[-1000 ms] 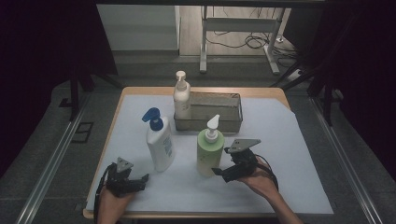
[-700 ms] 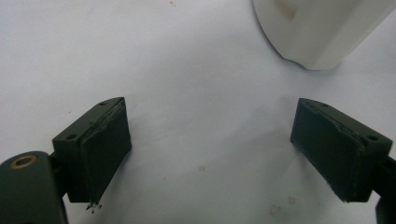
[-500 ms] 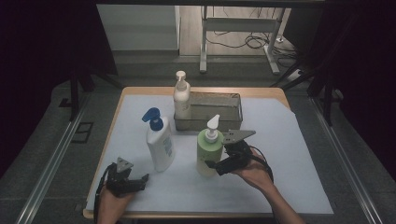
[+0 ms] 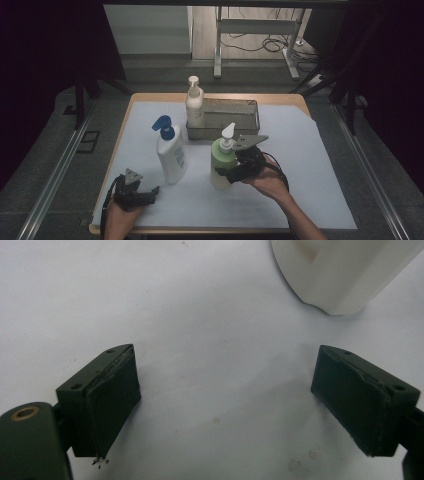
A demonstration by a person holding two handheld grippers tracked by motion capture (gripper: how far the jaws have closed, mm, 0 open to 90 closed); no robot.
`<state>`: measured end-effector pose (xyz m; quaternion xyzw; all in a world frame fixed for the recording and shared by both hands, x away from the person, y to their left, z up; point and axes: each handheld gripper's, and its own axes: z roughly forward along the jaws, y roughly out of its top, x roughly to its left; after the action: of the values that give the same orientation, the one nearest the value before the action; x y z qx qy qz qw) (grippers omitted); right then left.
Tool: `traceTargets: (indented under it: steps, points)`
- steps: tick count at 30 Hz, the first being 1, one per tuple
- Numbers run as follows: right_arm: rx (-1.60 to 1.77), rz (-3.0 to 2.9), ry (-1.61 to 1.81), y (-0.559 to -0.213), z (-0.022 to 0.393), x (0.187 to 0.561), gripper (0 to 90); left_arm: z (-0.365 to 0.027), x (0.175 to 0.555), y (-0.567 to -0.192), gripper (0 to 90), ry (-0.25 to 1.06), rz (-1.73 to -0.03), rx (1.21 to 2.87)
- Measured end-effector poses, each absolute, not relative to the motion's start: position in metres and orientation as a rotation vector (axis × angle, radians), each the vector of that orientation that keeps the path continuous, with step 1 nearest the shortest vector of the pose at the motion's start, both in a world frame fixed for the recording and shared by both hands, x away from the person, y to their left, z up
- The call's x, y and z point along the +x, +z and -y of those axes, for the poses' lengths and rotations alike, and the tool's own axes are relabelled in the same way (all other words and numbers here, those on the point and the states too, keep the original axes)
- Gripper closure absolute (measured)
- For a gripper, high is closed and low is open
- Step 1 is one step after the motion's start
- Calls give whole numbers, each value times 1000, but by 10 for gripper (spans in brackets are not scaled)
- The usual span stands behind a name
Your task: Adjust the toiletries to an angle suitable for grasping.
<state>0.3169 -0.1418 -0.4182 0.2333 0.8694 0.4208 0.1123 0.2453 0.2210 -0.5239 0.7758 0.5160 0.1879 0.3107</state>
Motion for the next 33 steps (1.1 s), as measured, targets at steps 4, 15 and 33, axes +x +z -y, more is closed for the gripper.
traceTargets:
  steps: [4, 15, 33]
  points:
    - [686, -2551, 1227, -419, 139, 318, 104, -221, 245, -524, 115, 496, -1362, 2048]
    - [722, -2543, 1206, -417, 138, 316, 118, -221, 245, -524, 115, 496, -1362, 2048]
    - [798, -2493, 1167, -397, 137, 326, 120, -221, 245, -524, 115, 497, -1362, 2049]
